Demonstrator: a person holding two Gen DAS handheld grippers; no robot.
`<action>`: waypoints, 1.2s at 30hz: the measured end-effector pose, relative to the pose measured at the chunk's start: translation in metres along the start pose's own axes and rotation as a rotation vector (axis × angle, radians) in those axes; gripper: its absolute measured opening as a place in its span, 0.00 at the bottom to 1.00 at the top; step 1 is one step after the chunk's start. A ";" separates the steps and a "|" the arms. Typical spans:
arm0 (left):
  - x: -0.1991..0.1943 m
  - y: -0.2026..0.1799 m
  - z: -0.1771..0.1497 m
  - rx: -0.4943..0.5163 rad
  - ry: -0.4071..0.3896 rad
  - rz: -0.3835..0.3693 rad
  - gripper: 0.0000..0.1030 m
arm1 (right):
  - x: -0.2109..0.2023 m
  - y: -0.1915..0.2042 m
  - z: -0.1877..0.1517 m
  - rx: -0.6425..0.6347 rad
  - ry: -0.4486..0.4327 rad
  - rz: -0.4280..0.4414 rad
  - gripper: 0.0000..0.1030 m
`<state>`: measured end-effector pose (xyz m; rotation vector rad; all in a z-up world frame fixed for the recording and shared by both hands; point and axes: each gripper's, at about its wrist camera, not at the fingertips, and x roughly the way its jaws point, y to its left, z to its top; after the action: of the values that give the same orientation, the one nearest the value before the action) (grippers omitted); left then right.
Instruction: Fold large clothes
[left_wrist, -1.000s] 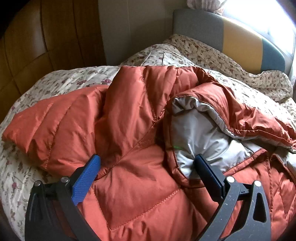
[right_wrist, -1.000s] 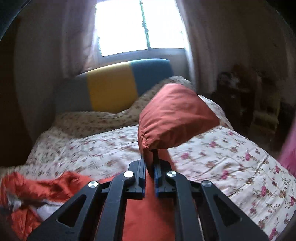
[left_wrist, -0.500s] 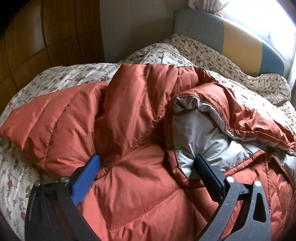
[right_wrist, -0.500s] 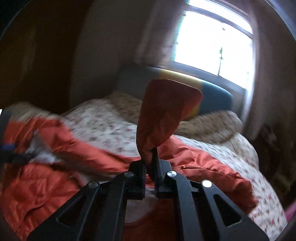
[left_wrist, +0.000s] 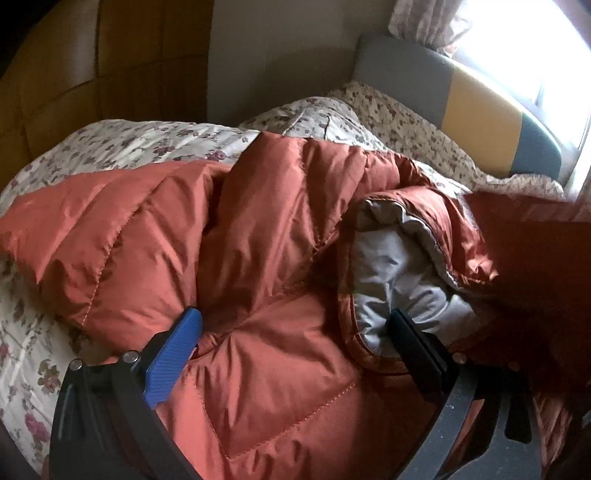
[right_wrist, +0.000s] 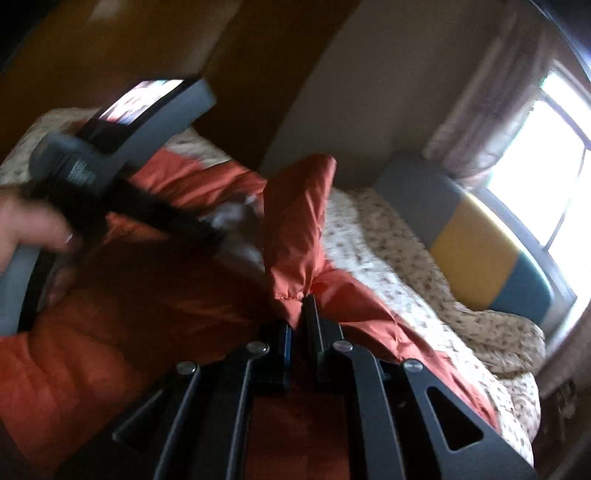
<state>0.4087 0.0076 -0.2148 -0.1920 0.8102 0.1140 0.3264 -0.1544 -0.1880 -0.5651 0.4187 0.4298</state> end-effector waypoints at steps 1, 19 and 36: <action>-0.001 0.001 0.000 -0.006 -0.004 -0.004 0.97 | 0.001 0.001 -0.002 -0.005 0.007 0.022 0.06; -0.001 -0.001 -0.001 -0.018 0.003 -0.012 0.97 | -0.057 -0.061 -0.013 0.302 0.040 0.147 0.37; -0.001 -0.003 -0.001 -0.014 0.004 -0.007 0.97 | 0.001 -0.187 -0.094 0.892 0.320 -0.305 0.41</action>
<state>0.4077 0.0047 -0.2148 -0.2085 0.8131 0.1130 0.3954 -0.3522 -0.1826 0.1827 0.7570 -0.1638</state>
